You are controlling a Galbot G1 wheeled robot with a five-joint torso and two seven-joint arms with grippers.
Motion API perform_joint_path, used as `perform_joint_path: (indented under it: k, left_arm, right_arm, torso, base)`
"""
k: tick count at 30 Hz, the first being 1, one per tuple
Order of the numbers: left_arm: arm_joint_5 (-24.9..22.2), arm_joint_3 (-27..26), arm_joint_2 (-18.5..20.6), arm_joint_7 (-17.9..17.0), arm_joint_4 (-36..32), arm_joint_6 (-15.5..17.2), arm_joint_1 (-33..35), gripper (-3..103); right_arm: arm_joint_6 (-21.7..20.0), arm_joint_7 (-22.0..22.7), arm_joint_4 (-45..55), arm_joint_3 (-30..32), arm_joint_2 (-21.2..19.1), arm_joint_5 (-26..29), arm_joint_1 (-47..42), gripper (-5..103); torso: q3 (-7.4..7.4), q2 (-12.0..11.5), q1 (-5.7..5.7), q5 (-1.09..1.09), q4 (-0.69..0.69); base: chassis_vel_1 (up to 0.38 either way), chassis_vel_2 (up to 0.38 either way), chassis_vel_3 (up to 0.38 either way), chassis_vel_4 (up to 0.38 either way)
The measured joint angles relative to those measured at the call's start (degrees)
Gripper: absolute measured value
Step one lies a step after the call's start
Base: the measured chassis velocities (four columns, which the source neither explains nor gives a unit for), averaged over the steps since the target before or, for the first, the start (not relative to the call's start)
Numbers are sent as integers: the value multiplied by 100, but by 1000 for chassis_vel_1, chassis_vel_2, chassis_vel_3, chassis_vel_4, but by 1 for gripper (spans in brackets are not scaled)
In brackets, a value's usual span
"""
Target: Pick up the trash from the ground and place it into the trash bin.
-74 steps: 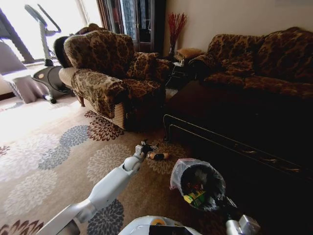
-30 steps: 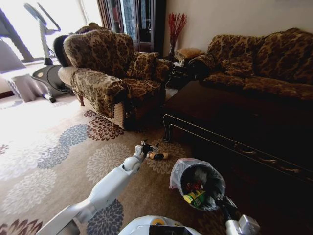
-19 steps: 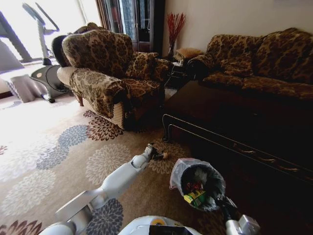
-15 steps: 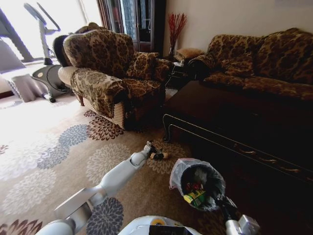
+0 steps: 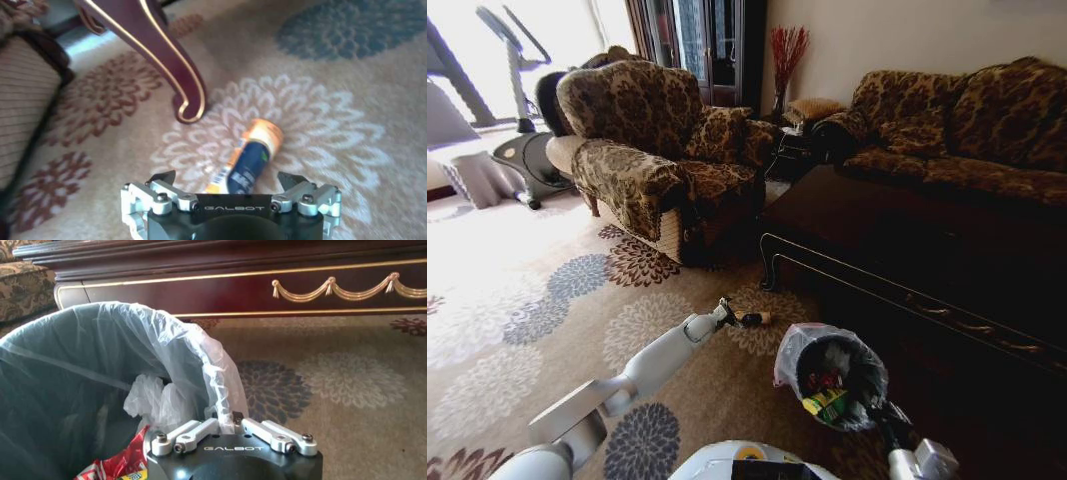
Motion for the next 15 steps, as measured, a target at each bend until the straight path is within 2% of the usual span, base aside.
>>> perform_joint_path:
  k: [4,6,7,10,11,14,15]
  left_arm:
    - [72,150,-232,98,462,-142,-143,100]
    - [163,259,-480,148,983,-412,-278,100]
    - [163,259,-480,148,983,-412,-278,100]
    - [390,274,-846,149,1738,-707,-429,100]
    - [390,274,-846,149,1738,-707,-429,100]
    - [663,221,-1292,152,2411,-830,-501,100]
    - [663,221,-1292,152,2411,-830,-501,100]
  right_arm:
    - [0,-1,0,0,0,0,0,0]
    - [0,0,0,0,0,0,0,0]
    - [0,0,0,0,0,0,0,0]
    - [0,-1,0,0,0,0,0,0]
    - [0,-1,0,0,0,0,0,0]
    - [0,-1,1,0,0,0,0,0]
    - [0,-1,1,0,0,0,0,0]
  torso:
    - [0,0,0,0,0]
    - [0,0,0,1,1]
    - [0,0,0,1,1]
    - [0,0,0,1,0]
    - [0,0,0,1,0]
    - [0,0,0,1,0]
    - [0,0,0,1,0]
  base:
    - [0,0,0,0]
    - [0,0,0,0]
    - [0,0,0,0]
    - [0,0,0,0]
    - [0,0,0,0]
    - [0,0,0,0]
    - [0,0,0,0]
